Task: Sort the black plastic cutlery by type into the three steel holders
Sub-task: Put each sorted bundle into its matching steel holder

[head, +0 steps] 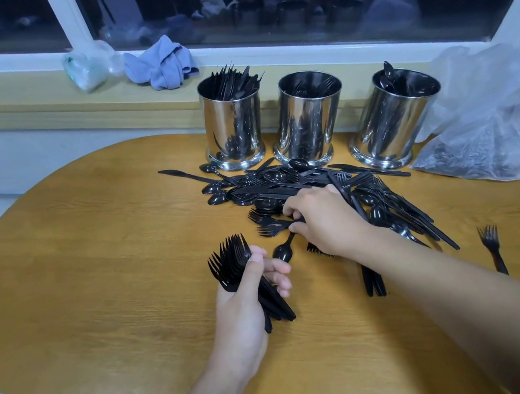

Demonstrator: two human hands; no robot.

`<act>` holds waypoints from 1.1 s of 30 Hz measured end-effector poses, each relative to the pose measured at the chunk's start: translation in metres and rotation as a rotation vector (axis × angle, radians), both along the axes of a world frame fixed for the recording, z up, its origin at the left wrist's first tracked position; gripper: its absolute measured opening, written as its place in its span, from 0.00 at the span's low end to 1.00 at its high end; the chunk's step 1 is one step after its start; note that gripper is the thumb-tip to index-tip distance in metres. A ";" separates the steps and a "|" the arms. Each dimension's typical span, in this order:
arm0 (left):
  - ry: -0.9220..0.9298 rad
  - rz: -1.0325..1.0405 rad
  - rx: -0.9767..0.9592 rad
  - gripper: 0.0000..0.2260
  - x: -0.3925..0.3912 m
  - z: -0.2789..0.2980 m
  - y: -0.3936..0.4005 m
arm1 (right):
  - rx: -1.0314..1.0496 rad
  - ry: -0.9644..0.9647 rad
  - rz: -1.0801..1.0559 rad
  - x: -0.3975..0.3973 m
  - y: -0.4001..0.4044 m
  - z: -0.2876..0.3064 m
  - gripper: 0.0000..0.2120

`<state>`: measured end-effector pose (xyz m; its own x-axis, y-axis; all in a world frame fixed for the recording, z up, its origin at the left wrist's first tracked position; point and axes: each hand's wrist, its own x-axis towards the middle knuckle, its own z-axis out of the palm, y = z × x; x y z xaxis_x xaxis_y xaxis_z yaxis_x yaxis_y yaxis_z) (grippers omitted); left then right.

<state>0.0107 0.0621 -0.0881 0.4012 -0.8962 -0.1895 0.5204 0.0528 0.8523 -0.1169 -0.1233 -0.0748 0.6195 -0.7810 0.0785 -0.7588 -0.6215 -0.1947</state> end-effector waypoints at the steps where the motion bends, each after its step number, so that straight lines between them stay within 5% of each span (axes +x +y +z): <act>1: 0.002 0.002 0.001 0.08 0.000 0.000 0.000 | 0.012 -0.008 -0.001 0.000 0.001 0.000 0.08; 18: 0.001 0.010 -0.022 0.07 0.000 -0.003 -0.001 | 0.066 0.065 0.037 0.002 0.015 0.008 0.05; 27: -0.008 0.087 0.042 0.09 0.001 -0.001 0.000 | 0.474 -0.485 -0.077 -0.003 0.063 0.038 0.08; 33: -0.017 0.086 0.048 0.15 -0.009 0.005 -0.001 | 0.736 -0.508 -0.009 -0.014 0.120 0.046 0.09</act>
